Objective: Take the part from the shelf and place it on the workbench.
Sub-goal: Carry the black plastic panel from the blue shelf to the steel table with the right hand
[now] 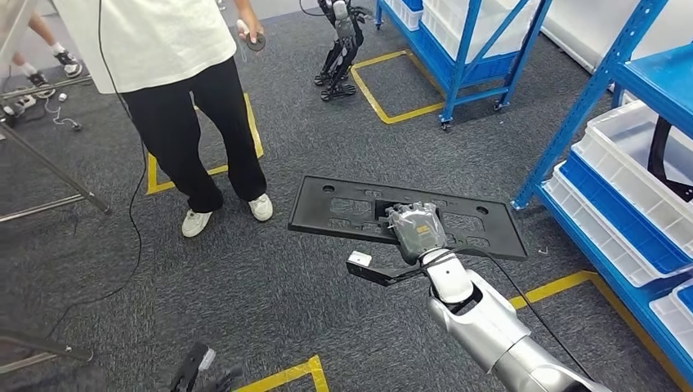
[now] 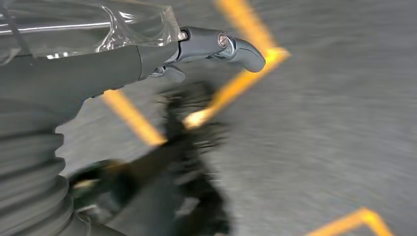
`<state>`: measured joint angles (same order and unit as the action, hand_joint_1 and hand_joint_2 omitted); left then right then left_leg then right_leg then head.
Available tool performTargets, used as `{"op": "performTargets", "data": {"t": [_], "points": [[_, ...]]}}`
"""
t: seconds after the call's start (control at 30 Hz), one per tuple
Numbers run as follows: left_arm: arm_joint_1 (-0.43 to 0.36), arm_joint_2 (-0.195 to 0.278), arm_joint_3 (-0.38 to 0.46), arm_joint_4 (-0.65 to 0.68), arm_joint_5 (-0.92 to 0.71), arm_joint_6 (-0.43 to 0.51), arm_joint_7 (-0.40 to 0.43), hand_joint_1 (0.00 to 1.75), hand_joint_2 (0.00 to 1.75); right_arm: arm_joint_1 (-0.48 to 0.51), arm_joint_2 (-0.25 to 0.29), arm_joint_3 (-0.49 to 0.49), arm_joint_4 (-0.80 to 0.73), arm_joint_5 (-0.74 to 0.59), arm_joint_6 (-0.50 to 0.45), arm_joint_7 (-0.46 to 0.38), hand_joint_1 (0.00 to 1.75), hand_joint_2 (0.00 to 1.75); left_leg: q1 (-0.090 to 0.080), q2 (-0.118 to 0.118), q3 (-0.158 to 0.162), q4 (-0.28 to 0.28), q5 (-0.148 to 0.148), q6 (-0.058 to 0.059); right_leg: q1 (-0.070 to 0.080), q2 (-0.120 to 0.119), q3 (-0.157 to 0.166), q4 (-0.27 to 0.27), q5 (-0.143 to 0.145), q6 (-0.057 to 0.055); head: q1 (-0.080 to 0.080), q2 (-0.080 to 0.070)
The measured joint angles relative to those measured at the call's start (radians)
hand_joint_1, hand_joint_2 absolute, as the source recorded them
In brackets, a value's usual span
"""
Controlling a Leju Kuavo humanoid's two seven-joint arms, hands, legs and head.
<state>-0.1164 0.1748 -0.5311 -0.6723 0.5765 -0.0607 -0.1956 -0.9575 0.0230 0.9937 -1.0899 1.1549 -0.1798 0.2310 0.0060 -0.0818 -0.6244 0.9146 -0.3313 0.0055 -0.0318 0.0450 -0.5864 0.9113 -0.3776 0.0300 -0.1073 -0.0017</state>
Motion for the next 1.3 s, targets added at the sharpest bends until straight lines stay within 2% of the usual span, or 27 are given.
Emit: {"op": "performTargets", "data": {"t": [0.07, 0.13, 0.17, 0.2, 0.23, 0.3, 0.33, 0.37, 0.43, 0.47, 0.53, 0.57, 0.63, 0.67, 0.7, 0.77, 0.83, 0.87, 0.9, 0.97, 1.03, 1.1, 1.17, 1.2, 1.23, 1.27, 1.3], "points": [[0.005, -0.016, -0.008, 0.07, 0.011, 0.016, 0.023, 0.0, 1.75, 0.0, -0.002, 0.0, 0.0, 0.0, 0.0, 0.006, 1.75, 1.75, -0.002, 0.053, -0.066, 0.134, -0.059, -0.009, 0.003, -0.025, 0.005, -0.002, -0.003, -0.009, 0.0, 0.0], [0.004, -0.032, -0.015, 0.129, 0.015, 0.033, 0.042, 0.0, 1.75, 0.001, -0.006, 0.0, 0.0, 0.0, 0.0, 0.01, 1.75, 1.75, 0.0, 0.066, -0.141, 0.279, -0.111, -0.012, 0.008, -0.051, 0.008, -0.003, -0.006, -0.015, 0.0, 0.0], [0.006, -0.039, -0.02, 0.152, 0.014, 0.043, 0.051, 0.0, 1.75, 0.004, -0.007, 0.0, 0.0, 0.0, 0.0, 0.011, 1.75, 1.75, 0.0, 0.067, -0.159, 0.31, -0.115, -0.01, 0.01, -0.064, 0.011, -0.004, -0.008, -0.017, 0.0, 0.0], [0.007, -0.043, -0.026, 0.171, 0.013, 0.052, 0.058, 0.0, 1.75, 0.007, -0.008, 0.0, 0.0, 0.001, 0.0, 0.012, 1.75, 1.75, -0.002, 0.068, -0.155, 0.296, -0.101, -0.006, 0.011, -0.076, 0.014, -0.005, -0.01, -0.018, 0.0, 0.0], [0.008, -0.046, -0.031, 0.188, 0.012, 0.061, 0.065, 0.0, 1.75, 0.009, -0.008, 0.0, -0.001, 0.002, 0.001, 0.013, 1.75, 1.75, -0.007, 0.072, -0.128, 0.24, -0.071, 0.0, 0.013, -0.087, 0.018, -0.006, -0.013, -0.018, 0.0, 0.0], [0.005, -0.05, -0.037, 0.219, 0.009, 0.076, 0.077, 0.0, 1.75, 0.01, -0.008, 0.0, -0.002, 0.006, 0.001, 0.014, 1.75, 1.75, -0.026, 0.105, -0.038, 0.071, -0.001, 0.018, 0.014, -0.107, 0.026, -0.008, -0.019, -0.016, 0.0, 0.0], [0.001, -0.051, -0.04, 0.232, 0.008, 0.081, 0.081, 0.0, 1.75, 0.01, -0.008, 0.0, -0.003, 0.008, 0.002, 0.016, 1.75, 1.75, -0.037, 0.123, -0.002, 0.003, 0.02, 0.027, 0.016, -0.117, 0.029, -0.008, -0.022, -0.014, 0.0, 0.0], [-0.004, -0.051, -0.045, 0.245, 0.008, 0.086, 0.085, 0.0, 1.75, 0.01, -0.01, 0.0, -0.004, 0.01, 0.002, 0.019, 1.75, 1.75, -0.045, 0.134, 0.02, -0.036, 0.029, 0.033, 0.018, -0.127, 0.03, -0.008, -0.025, -0.011, 0.0, 0.0], [-0.01, -0.051, -0.055, 0.268, 0.007, 0.093, 0.091, 0.0, 1.75, 0.014, -0.013, 0.0, -0.004, 0.011, 0.004, 0.024, 1.75, 1.75, -0.048, 0.124, 0.029, -0.058, 0.03, 0.04, 0.021, -0.148, 0.031, -0.008, -0.03, -0.003, 0.0, 0.0], [-0.009, -0.053, -0.058, 0.279, 0.007, 0.096, 0.095, 0.0, 1.75, 0.017, -0.015, 0.0, -0.004, 0.012, 0.005, 0.026, 1.75, 1.75, -0.046, 0.113, 0.032, -0.063, 0.031, 0.043, 0.02, -0.143, 0.03, -0.003, -0.037, -0.001, 0.0, 0.0], [-0.009, -0.058, -0.065, 0.298, 0.009, 0.101, 0.103, 0.0, 1.75, 0.02, -0.017, 0.0, -0.004, 0.012, 0.009, 0.025, 1.75, 1.75, -0.038, 0.093, 0.039, -0.074, 0.035, 0.048, 0.018, -0.098, 0.003, 0.06, -0.075, 0.0, 0.0, 0.0], [-0.012, -0.062, -0.069, 0.305, 0.011, 0.103, 0.105, 0.0, 1.75, 0.023, -0.019, 0.0, -0.004, 0.012, 0.011, 0.023, 1.75, 1.75, -0.034, 0.083, 0.041, -0.075, 0.036, 0.05, 0.017, -0.066, -0.031, 0.129, -0.106, -0.002, 0.0, 0.0], [-0.018, -0.071, -0.079, 0.317, 0.014, 0.105, 0.106, 0.0, 1.75, 0.03, -0.024, 0.0, -0.004, 0.012, 0.016, 0.021, 1.75, 1.75, -0.029, 0.059, 0.042, -0.075, 0.037, 0.052, 0.019, -0.04, -0.115, 0.284, -0.16, 0.001, 0.0, 0.0], [-0.019, -0.076, -0.084, 0.323, 0.014, 0.105, 0.106, 0.0, 1.75, 0.034, -0.027, 0.0, -0.004, 0.011, 0.017, 0.021, 1.75, 1.75, -0.027, 0.046, 0.043, -0.075, 0.036, 0.052, 0.019, -0.037, -0.141, 0.326, -0.165, 0.005, 0.0, 0.0], [-0.018, -0.082, -0.09, 0.328, 0.013, 0.105, 0.107, 0.0, 1.75, 0.037, -0.028, 0.0, -0.004, 0.011, 0.019, 0.022, 1.75, 1.75, -0.023, 0.032, 0.045, -0.074, 0.036, 0.05, 0.017, -0.036, -0.147, 0.326, -0.151, 0.01, 0.0, 0.0], [-0.017, -0.092, -0.102, 0.338, 0.011, 0.105, 0.108, 0.0, 1.75, 0.037, -0.029, 0.0, -0.006, 0.009, 0.02, 0.025, 1.75, 1.75, -0.013, 0.005, 0.047, -0.067, 0.031, 0.044, 0.007, -0.021, -0.1, 0.214, -0.08, 0.024, 0.0, 0.0], [-0.02, -0.097, -0.111, 0.346, 0.01, 0.105, 0.112, 0.0, 1.75, 0.033, -0.031, -0.001, -0.01, 0.009, 0.022, 0.026, 1.75, 1.75, -0.008, -0.021, 0.043, -0.051, 0.023, 0.031, -0.012, 0.022, -0.031, 0.073, -0.018, 0.035, -0.001, 0.0], [-0.021, -0.098, -0.114, 0.349, 0.01, 0.105, 0.114, 0.0, 1.75, 0.033, -0.032, -0.001, -0.011, 0.009, 0.024, 0.026, 1.75, 1.75, -0.007, -0.032, 0.039, -0.044, 0.023, 0.025, -0.019, 0.037, -0.01, 0.032, -0.006, 0.036, -0.001, 0.0], [-0.023, -0.098, -0.118, 0.353, 0.009, 0.105, 0.117, 0.0, 1.75, 0.033, -0.033, -0.001, -0.012, 0.009, 0.025, 0.026, 1.75, 1.75, -0.006, -0.043, 0.034, -0.039, 0.025, 0.021, -0.019, 0.038, 0.0, 0.013, -0.004, 0.033, -0.001, 0.0], [-0.021, -0.097, -0.126, 0.361, 0.011, 0.106, 0.119, 0.0, 1.75, 0.034, -0.032, -0.001, -0.015, 0.008, 0.027, 0.026, 1.75, 1.75, -0.004, -0.05, 0.024, -0.036, 0.027, 0.013, -0.015, 0.013, 0.005, 0.008, -0.007, 0.021, -0.001, 0.0], [-0.019, -0.096, -0.131, 0.366, 0.014, 0.106, 0.12, 0.0, 1.75, 0.032, -0.03, -0.002, -0.018, 0.007, 0.026, 0.026, 1.75, 1.75, -0.005, -0.005, -0.01, 0.028, -0.006, 0.004, -0.011, -0.012, 0.01, 0.006, -0.009, 0.01, -0.001, 0.0], [-0.022, -0.097, -0.133, 0.367, 0.016, 0.107, 0.12, 0.0, 1.75, 0.032, -0.031, -0.002, -0.021, 0.007, 0.027, 0.027, 1.75, 1.75, -0.006, 0.05, -0.079, 0.178, -0.07, -0.003, -0.003, -0.038, 0.015, 0.002, -0.012, 0.001, -0.002, 0.0], [-0.025, -0.097, -0.137, 0.367, 0.017, 0.108, 0.121, 0.0, 1.75, 0.033, -0.031, -0.002, -0.022, 0.007, 0.028, 0.027, 1.75, 1.75, -0.008, 0.064, -0.139, 0.303, -0.11, 0.002, 0.005, -0.065, 0.02, -0.001, -0.015, -0.004, -0.002, 0.0], [-0.025, -0.097, -0.14, 0.367, 0.017, 0.108, 0.123, 0.0, 1.75, 0.034, -0.031, -0.002, -0.023, 0.007, 0.028, 0.026, 1.75, 1.75, -0.012, 0.064, -0.142, 0.312, -0.106, 0.008, 0.008, -0.076, 0.023, -0.003, -0.016, -0.005, -0.002, 0.0], [-0.025, -0.097, -0.144, 0.368, 0.017, 0.109, 0.125, 0.0, 1.75, 0.034, -0.031, -0.002, -0.025, 0.007, 0.029, 0.026, 1.75, 1.75, -0.019, 0.066, -0.124, 0.278, -0.085, 0.017, 0.01, -0.086, 0.027, -0.005, -0.018, -0.007, -0.001, 0.0], [-0.026, -0.096, -0.147, 0.368, 0.017, 0.109, 0.127, 0.0, 1.75, 0.034, -0.03, -0.002, -0.028, 0.007, 0.029, 0.026, 1.75, 1.75, -0.029, 0.074, -0.089, 0.211, -0.053, 0.028, 0.011, -0.095, 0.032, -0.008, -0.02, -0.008, -0.002, 0.0], [-0.029, -0.095, -0.149, 0.369, 0.017, 0.11, 0.128, 0.0, 1.75, 0.034, -0.03, -0.002, -0.032, 0.007, 0.03, 0.026, 1.75, 1.75, -0.044, 0.095, -0.046, 0.13, -0.018, 0.041, 0.012, -0.105, 0.037, -0.011, -0.022, -0.01, -0.002, 0.0]]}}
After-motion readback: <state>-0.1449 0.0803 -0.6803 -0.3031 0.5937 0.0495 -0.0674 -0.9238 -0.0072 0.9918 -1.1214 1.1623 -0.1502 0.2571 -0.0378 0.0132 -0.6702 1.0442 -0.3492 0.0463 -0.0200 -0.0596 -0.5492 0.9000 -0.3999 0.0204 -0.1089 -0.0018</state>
